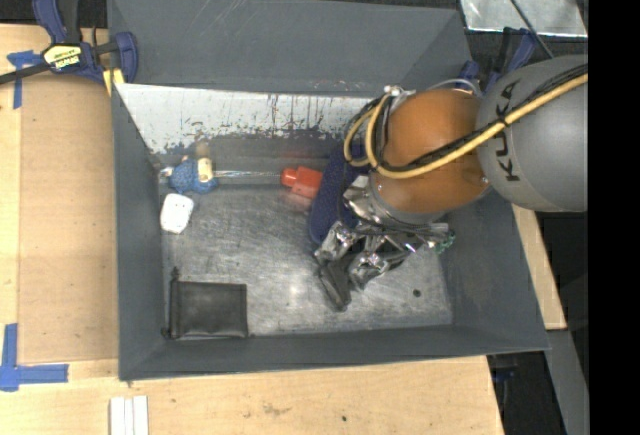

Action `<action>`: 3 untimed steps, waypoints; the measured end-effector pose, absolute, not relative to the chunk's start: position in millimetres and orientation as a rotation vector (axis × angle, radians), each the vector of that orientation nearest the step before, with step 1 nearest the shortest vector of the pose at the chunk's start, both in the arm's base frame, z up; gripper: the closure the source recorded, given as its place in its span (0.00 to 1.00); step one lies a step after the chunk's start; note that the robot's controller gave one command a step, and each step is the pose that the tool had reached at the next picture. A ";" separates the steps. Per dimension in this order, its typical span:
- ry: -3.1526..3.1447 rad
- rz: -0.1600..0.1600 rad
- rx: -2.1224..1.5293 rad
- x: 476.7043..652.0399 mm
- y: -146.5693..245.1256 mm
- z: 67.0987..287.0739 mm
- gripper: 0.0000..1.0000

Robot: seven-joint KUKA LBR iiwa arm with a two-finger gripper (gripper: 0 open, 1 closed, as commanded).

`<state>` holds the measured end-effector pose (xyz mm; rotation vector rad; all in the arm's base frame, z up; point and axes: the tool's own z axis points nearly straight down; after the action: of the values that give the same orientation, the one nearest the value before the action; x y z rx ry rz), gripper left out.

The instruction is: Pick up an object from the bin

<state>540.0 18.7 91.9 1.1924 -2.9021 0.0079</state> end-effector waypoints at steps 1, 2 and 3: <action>-2.839 0.008 1.341 540.7 20.3 90.9 1.00; -2.791 0.008 1.443 540.9 20.3 89.9 1.00; -2.733 0.024 1.536 544.7 32.8 88.9 1.00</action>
Offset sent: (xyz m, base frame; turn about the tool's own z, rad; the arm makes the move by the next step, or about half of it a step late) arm -0.0014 0.0039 -0.0219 -0.1609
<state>544.7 32.8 88.9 1.5361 -2.7331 0.0239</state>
